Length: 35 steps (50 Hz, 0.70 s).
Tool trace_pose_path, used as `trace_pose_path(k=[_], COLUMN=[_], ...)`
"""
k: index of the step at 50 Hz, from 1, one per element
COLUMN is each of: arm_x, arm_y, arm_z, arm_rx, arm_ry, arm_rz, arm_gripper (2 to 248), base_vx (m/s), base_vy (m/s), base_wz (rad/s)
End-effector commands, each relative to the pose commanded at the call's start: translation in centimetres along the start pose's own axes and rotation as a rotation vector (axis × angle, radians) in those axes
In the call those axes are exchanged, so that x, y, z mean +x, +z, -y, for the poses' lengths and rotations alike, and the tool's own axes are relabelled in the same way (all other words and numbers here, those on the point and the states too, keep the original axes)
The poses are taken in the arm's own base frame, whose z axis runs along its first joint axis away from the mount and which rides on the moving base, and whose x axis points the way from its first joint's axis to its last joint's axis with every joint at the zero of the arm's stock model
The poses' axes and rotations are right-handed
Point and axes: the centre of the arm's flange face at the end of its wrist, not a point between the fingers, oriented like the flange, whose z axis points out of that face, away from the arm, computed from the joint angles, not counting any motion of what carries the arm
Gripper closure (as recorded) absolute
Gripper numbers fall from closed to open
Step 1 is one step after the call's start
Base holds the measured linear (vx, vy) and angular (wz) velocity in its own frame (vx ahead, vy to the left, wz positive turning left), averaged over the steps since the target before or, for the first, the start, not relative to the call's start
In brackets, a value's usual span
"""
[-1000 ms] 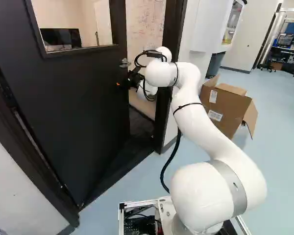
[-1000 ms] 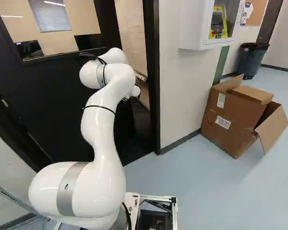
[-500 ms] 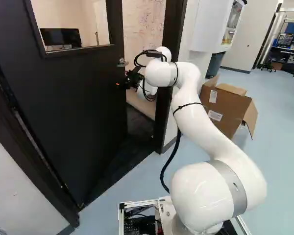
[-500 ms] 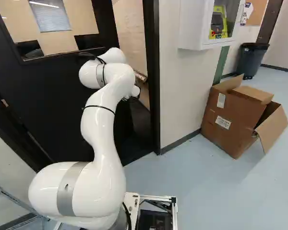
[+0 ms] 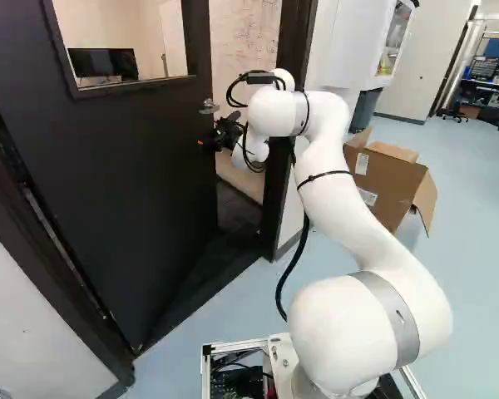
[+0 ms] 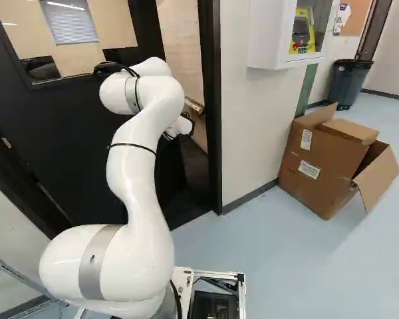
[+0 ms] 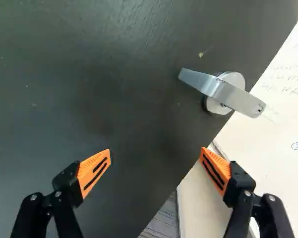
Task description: Open the door and move inside
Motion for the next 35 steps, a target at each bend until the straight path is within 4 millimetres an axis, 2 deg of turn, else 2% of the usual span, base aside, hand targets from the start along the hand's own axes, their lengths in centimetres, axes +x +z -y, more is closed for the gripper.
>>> trace_pose_path(k=[35], arm_x=[3.1], arm_y=[-5.3], arm_z=[2.6], arm_rx=[-0.063], arm_ry=[0.103], arm_rz=[0.063], arm_gripper=[3], base_vx=[0.000], base_vy=[0.000], base_wz=[0.000])
